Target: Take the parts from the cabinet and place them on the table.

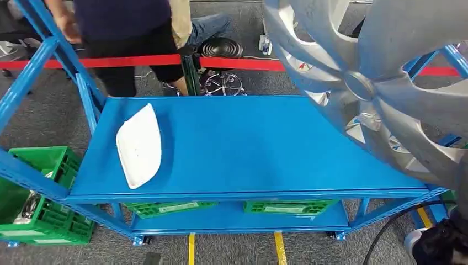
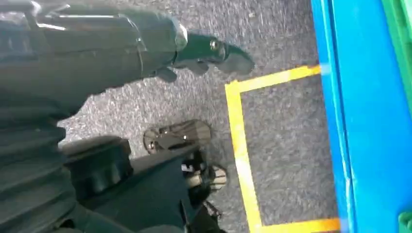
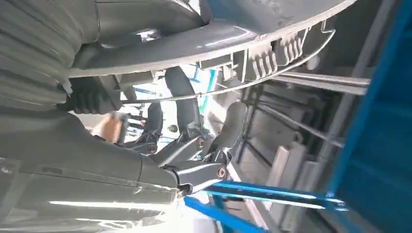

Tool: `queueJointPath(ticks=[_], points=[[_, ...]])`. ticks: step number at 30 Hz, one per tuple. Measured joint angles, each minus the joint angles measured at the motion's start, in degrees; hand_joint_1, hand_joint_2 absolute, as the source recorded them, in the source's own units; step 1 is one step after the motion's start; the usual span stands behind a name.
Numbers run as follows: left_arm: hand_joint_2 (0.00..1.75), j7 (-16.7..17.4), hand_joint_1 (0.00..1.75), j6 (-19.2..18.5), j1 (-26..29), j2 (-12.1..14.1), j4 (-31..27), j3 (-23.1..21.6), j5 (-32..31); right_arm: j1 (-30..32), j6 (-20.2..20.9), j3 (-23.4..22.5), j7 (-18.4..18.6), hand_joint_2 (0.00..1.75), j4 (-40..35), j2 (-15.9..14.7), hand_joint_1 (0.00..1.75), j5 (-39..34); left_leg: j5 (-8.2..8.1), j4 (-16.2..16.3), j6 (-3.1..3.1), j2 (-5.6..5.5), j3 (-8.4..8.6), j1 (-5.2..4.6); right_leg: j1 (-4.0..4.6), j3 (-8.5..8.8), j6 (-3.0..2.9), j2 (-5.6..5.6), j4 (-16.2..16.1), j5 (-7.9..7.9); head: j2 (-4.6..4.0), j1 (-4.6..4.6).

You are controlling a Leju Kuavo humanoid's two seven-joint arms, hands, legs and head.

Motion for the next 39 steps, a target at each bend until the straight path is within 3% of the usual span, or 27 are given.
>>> queueJointPath(ticks=[2,4,5,6,8,9,10,12,13,14,15,19,20,21,24,25,26,28,29,30,31,33,34,35,36,38,39], points=[[1.75,0.46,0.00,0.00,-0.02,-0.33,0.00,0.00,-0.15,0.08,0.00,-0.07,0.37,1.75,0.15,-0.26,1.75,0.09,0.12,-0.03,-0.52,0.07,-0.25,0.05,0.00,0.01,-0.52,0.00,-0.47,-0.33,0.00,-0.02],[1.75,0.94,0.00,-0.02,-0.06,-0.44,0.00,0.00,-0.35,0.21,0.00,-0.29,1.31,1.75,0.15,-0.50,1.75,0.77,-2.21,1.67,-1.38,0.23,-1.33,0.13,-0.58,0.32,-1.25,-0.12,-1.93,-0.31,0.00,-0.42],[1.75,1.05,0.00,-0.04,-0.05,-0.57,0.00,0.00,-0.61,0.25,-0.09,-0.29,1.81,1.75,0.15,-0.53,1.75,1.29,-4.21,4.59,-1.59,0.23,-2.60,0.32,-0.61,0.10,-1.54,-0.15,-1.94,-0.22,0.00,-1.03],[1.75,1.20,0.00,-0.02,-0.03,-0.59,0.00,0.00,-0.76,0.27,-0.15,-0.26,2.27,1.75,0.20,-0.55,1.75,1.99,-6.99,10.21,-1.81,0.26,-5.02,0.59,-0.53,-0.11,-1.66,-0.22,-1.80,-0.12,0.00,-1.45],[1.75,1.29,0.00,-0.13,0.02,-0.70,0.00,-0.02,-0.79,0.29,-0.24,-0.26,2.95,1.75,0.33,-0.61,1.75,2.86,-9.80,18.46,-2.04,0.26,-8.81,0.68,-0.49,-0.55,-1.71,-0.42,-1.49,-0.08,0.00,-2.04],[1.75,1.29,0.00,-0.17,0.02,-0.75,0.02,-0.02,-0.79,0.30,-0.31,-0.24,3.04,1.75,0.35,-0.61,1.75,3.19,-9.57,19.33,-2.13,0.27,-9.25,0.69,-0.50,-0.69,-1.70,-0.44,-1.31,-0.07,0.00,-2.19],[1.75,1.29,0.00,-0.26,0.02,-0.74,0.00,-0.02,-0.74,0.29,-0.35,-0.24,3.21,1.75,0.44,-0.63,1.75,3.43,-7.97,18.30,-2.12,0.31,-8.78,0.71,-0.51,-0.96,-1.68,-0.44,-1.00,-0.07,0.00,-2.43],[1.75,1.29,0.00,-0.42,0.00,-0.74,0.02,-0.02,-0.68,0.30,-0.42,-0.24,3.48,1.75,0.61,-0.63,1.75,3.78,-2.23,9.45,-1.85,0.33,-4.01,0.76,-0.54,-1.20,-1.61,-0.38,-0.48,-0.07,0.00,-2.73],[1.75,1.29,0.00,-0.46,-0.03,-0.74,0.02,-0.02,-0.66,0.30,-0.42,-0.24,3.52,1.75,0.61,-0.63,1.75,3.78,-0.32,4.96,-1.76,0.33,-1.54,0.84,-0.57,-1.27,-1.53,-0.35,-0.25,-0.09,0.00,-2.87],[1.75,1.29,0.00,-0.55,-0.11,-0.74,0.00,-0.02,-0.66,0.31,-0.50,-0.24,3.54,1.75,0.61,-0.63,1.75,3.85,-1.74,2.39,-1.78,0.23,-0.18,0.83,-0.61,-1.44,-1.07,-0.29,-0.16,0.04,0.00,-2.91],[1.75,1.29,0.00,-0.59,-0.17,-0.85,0.00,-0.02,-0.66,0.20,-0.59,-0.24,3.58,1.75,0.59,-0.66,1.75,4.02,-1.79,2.16,-1.78,0.02,-0.10,0.65,-0.46,-1.95,-0.59,-0.17,-0.16,0.31,0.00,-3.02],[1.75,1.55,0.00,-0.61,-0.14,-0.94,0.02,0.00,-0.83,0.13,-1.25,-0.13,6.12,1.75,0.59,-1.03,1.75,8.09,-0.50,1.97,-0.33,-0.24,-1.52,0.55,-0.54,-2.40,0.87,0.00,-0.15,1.30,0.00,-2.73],[1.75,1.66,0.00,-0.63,-0.24,-1.05,0.02,0.00,-0.87,0.12,-1.51,-0.07,6.80,1.75,0.61,-1.12,1.75,8.72,-0.05,1.87,0.34,-0.11,-1.73,0.73,-0.65,-2.89,1.07,-0.05,0.25,0.64,0.00,-2.80],[1.75,1.84,0.00,-0.61,-0.28,-1.07,0.02,0.00,-0.96,-0.16,-1.86,0.04,7.41,1.75,0.61,-1.25,1.75,9.29,0.32,1.87,0.85,-0.05,-2.28,0.64,-0.62,-3.77,1.30,-0.12,2.37,-1.99,0.00,-2.32],[1.75,2.19,0.00,-0.68,-0.30,-1.18,0.02,0.00,-1.25,-0.46,-2.69,0.22,8.90,1.75,0.79,-1.57,1.75,10.67,1.43,1.95,1.59,0.25,-3.82,0.00,-0.49,-7.91,1.56,-0.12,15.51,-9.69,0.00,-0.98],[1.75,2.21,0.00,-0.70,-0.29,-1.20,0.02,0.00,-1.27,-0.46,-3.06,0.26,9.12,1.75,0.96,-1.57,1.75,11.08,1.77,1.96,1.76,0.30,-4.28,-0.31,-0.44,-8.15,1.30,-0.11,17.89,-10.33,0.00,-0.66],[1.75,2.21,0.00,-0.72,-0.30,-1.20,0.02,0.00,-1.25,-0.49,-3.21,0.26,9.29,1.75,1.12,-1.57,1.75,11.28,2.04,1.97,1.85,0.31,-4.63,-0.63,-0.22,-7.13,0.84,-0.11,17.18,-9.49,0.00,-0.42],[1.75,2.21,0.00,-0.81,-0.34,-1.20,0.02,0.00,-1.22,-0.53,-3.45,0.28,9.44,1.75,1.25,-1.60,1.75,11.87,2.56,1.96,1.94,0.30,-5.04,-1.27,0.58,-1.84,-0.65,-0.07,9.06,-5.32,0.00,-0.09],[1.75,2.19,0.00,-0.81,-0.40,-1.25,0.00,0.00,-1.22,-0.61,-3.61,0.28,9.57,1.75,1.25,-1.71,1.75,12.13,2.78,1.96,1.94,0.26,-5.09,-1.45,1.23,1.45,-1.72,0.07,3.54,-3.42,0.00,-0.05],[1.75,2.19,0.00,-0.90,-0.50,-1.51,-0.11,0.00,-1.22,-0.71,-3.74,0.28,9.68,1.75,1.22,-2.03,1.75,12.22,2.98,1.96,1.85,0.42,-5.32,-1.57,1.70,3.36,-3.17,0.01,-0.17,-3.98,0.00,-0.35],[1.75,2.16,0.00,-0.92,-0.59,-1.47,-0.11,0.00,-1.22,-0.70,-3.83,0.28,9.79,1.75,1.22,-2.14,1.75,12.26,3.39,1.99,1.60,0.38,-5.59,-1.48,1.74,3.93,-2.97,-0.46,-1.41,-3.71,0.00,-0.46],[1.75,2.19,0.00,-1.03,-0.66,-1.66,-0.22,0.00,-1.25,-0.77,-3.87,0.28,9.84,1.75,1.22,-2.45,1.75,12.37,4.07,1.92,0.98,0.52,-5.96,-1.02,2.24,3.66,-3.31,-0.39,-1.67,-3.26,0.00,-0.09],[1.75,2.19,0.00,-1.07,-0.64,-1.71,-0.31,-0.02,-1.25,-0.76,-3.89,0.28,9.84,1.75,1.22,-2.56,1.75,12.37,4.42,1.77,0.71,0.51,-5.97,-1.23,2.13,3.60,-3.78,-0.47,-2.52,-2.66,0.00,0.21],[1.75,2.19,0.00,-1.07,-0.72,-1.68,-0.31,-0.02,-1.25,-0.81,-3.93,0.33,9.86,1.75,1.25,-2.58,1.75,12.37,3.64,2.15,0.55,0.43,-6.23,-1.25,1.45,4.03,-3.36,-0.88,-3.76,-1.77,0.00,0.48],[1.75,2.16,0.00,-1.05,-0.74,-1.68,-0.31,-0.02,-1.25,-0.85,-3.98,0.39,10.03,1.75,1.25,-2.56,1.75,12.35,1.84,3.21,-0.14,0.26,-6.85,-1.13,1.34,3.70,-3.38,-0.84,-4.00,-1.28,0.00,0.28],[1.75,2.19,0.00,-0.85,-0.80,-1.53,-0.31,-0.02,-1.27,-0.89,-4.24,0.63,10.16,1.75,1.27,-2.54,1.75,12.39,-4.14,11.01,-1.35,0.12,-9.55,-0.27,0.95,2.55,-3.34,-0.92,-3.80,-0.64,0.00,-0.33],[1.75,2.32,0.00,-0.74,-0.81,-1.47,-0.31,-0.02,-1.25,-0.90,-4.28,0.76,10.21,1.75,1.33,-2.54,1.75,12.61,-6.04,14.85,-1.93,0.12,-10.78,0.16,0.73,2.00,-3.11,-0.98,-3.69,-0.36,0.00,-0.44]])
